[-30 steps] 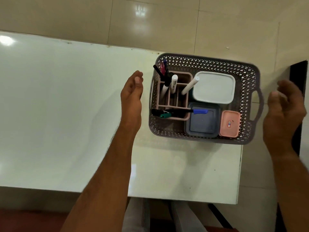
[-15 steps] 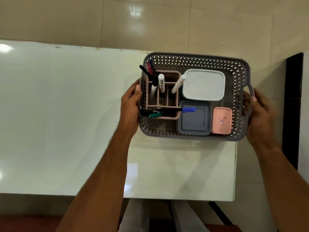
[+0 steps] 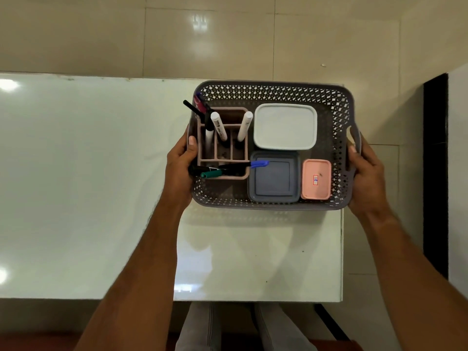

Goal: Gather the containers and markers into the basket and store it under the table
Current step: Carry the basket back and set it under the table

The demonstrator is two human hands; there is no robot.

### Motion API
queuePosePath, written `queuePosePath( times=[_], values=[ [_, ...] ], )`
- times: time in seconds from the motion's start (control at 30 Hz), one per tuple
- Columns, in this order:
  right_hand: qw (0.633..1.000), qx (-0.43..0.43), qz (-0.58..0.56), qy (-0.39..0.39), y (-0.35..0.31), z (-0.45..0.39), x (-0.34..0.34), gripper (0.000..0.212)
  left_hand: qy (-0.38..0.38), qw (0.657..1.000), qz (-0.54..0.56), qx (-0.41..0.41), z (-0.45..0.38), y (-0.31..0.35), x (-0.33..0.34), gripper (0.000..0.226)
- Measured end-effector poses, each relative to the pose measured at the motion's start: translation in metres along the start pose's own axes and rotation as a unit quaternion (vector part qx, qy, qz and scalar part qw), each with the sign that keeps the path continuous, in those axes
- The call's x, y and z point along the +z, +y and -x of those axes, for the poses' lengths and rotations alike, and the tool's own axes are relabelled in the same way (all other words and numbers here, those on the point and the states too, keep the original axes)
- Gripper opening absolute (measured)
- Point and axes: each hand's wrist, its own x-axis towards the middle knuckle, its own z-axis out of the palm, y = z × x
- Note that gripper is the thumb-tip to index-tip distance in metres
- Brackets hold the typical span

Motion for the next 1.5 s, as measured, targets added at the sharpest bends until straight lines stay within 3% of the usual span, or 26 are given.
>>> queuePosePath(
  times=[0.47,0.93,1.5],
  values=[
    [0.999,-0.002,-0.021,-0.042,-0.044,0.036,-0.011,0.044,0.004,1.000,0.021,0.019,0.050,0.021,0.016,0.039],
    [0.997,-0.010,-0.022,-0.073,-0.122,0.086,-0.005,0.042,0.016,0.999,-0.008,0.047,0.117,0.108,0.026,0.037],
    [0.987,0.003,0.027,-0.159,-0.320,0.029,-0.087,0.042,0.127,0.987,0.067,0.075,0.197,0.180,0.203,0.038]
  ],
)
